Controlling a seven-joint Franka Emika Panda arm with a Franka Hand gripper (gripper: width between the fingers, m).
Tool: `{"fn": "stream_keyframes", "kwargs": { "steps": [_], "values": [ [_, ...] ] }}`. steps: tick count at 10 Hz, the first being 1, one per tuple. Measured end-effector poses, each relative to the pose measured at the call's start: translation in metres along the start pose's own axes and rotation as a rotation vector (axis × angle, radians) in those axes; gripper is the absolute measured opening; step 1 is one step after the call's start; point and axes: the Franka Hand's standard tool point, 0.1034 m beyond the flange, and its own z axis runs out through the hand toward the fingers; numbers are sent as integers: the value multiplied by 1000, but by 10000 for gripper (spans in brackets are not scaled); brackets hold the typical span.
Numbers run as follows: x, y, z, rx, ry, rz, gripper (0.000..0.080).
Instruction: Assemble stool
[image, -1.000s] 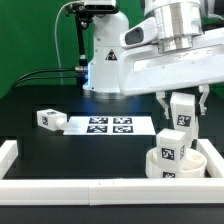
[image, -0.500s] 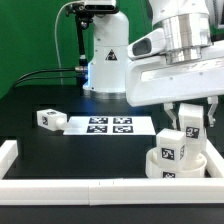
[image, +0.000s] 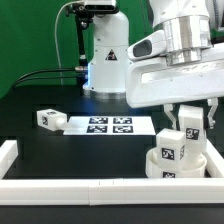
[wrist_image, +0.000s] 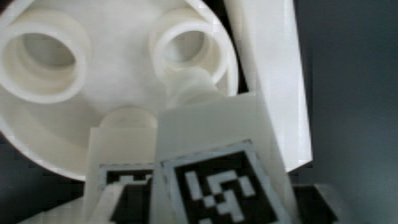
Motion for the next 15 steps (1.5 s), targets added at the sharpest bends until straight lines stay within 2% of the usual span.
{"fn": "stream_keyframes", "kwargs": {
  "steps": [4, 10, 15],
  "values": [
    [-10, -1, -5, 0, -3, -12, 320],
    [-21, 4, 6, -15, -19, -16, 320],
    [-16, 9, 7, -22, 53, -27, 320]
  ]
}}
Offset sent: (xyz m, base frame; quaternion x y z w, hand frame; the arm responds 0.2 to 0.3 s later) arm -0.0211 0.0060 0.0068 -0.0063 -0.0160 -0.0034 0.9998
